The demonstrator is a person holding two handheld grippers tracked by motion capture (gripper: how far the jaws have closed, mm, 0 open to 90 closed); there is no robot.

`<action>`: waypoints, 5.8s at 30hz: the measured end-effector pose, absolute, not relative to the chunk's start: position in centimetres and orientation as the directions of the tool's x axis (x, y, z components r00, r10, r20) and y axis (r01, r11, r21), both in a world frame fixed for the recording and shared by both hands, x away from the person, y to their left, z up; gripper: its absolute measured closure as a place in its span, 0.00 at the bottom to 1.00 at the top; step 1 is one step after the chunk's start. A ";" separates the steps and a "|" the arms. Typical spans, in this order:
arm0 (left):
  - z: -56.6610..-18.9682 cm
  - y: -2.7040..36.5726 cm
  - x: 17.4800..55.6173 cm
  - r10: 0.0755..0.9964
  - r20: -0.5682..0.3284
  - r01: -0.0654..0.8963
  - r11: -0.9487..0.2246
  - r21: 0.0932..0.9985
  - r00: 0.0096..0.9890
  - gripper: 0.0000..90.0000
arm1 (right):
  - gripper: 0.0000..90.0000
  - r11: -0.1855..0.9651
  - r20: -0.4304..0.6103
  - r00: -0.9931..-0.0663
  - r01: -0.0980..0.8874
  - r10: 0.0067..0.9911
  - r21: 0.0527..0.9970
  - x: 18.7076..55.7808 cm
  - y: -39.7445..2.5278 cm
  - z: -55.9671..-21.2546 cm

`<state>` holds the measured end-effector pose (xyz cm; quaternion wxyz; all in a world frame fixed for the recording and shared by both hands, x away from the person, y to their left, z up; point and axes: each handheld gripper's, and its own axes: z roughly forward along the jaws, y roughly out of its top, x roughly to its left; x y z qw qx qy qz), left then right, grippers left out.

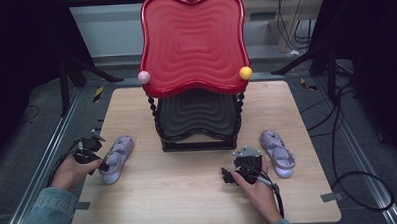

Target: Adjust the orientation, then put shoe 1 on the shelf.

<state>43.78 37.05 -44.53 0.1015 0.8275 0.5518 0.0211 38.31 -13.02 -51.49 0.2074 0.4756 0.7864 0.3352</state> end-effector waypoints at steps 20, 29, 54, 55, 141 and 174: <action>-41.3 27.1 38.9 0.717 -0.104 0.707 -0.633 0.316 0.689 0.93 | 0.01 0.324 -0.007 -0.463 0.609 0.886 0.724 38.3 -13.0 -51.5; -43.7 21.5 40.1 0.649 -0.096 0.648 -0.714 0.266 0.754 0.93 | 0.01 0.326 -0.006 -0.467 0.608 0.884 0.724 38.3 -13.1 -51.5; -39.4 20.4 35.5 0.632 0.095 0.551 -0.731 0.403 0.769 0.52 | 0.01 0.327 -0.007 -0.468 0.607 0.884 0.725 38.3 -13.1 -51.5; -39.2 20.2 35.2 0.623 0.093 0.543 -0.737 0.401 0.777 0.53 | 0.01 0.327 -0.007 -0.468 0.607 0.884 0.724 38.3 -13.1 -51.5; -36.0 16.1 36.1 0.541 -0.290 0.553 -0.422 0.719 0.790 0.96 | 0.01 0.327 -0.007 -0.468 0.606 0.883 0.725 38.3 -13.1 -51.5; -36.4 12.1 43.4 0.798 -0.182 0.429 -0.104 0.897 0.574 0.96 | 0.01 0.332 -0.011 -0.472 0.603 0.881 0.726 38.3 -13.2 -51.5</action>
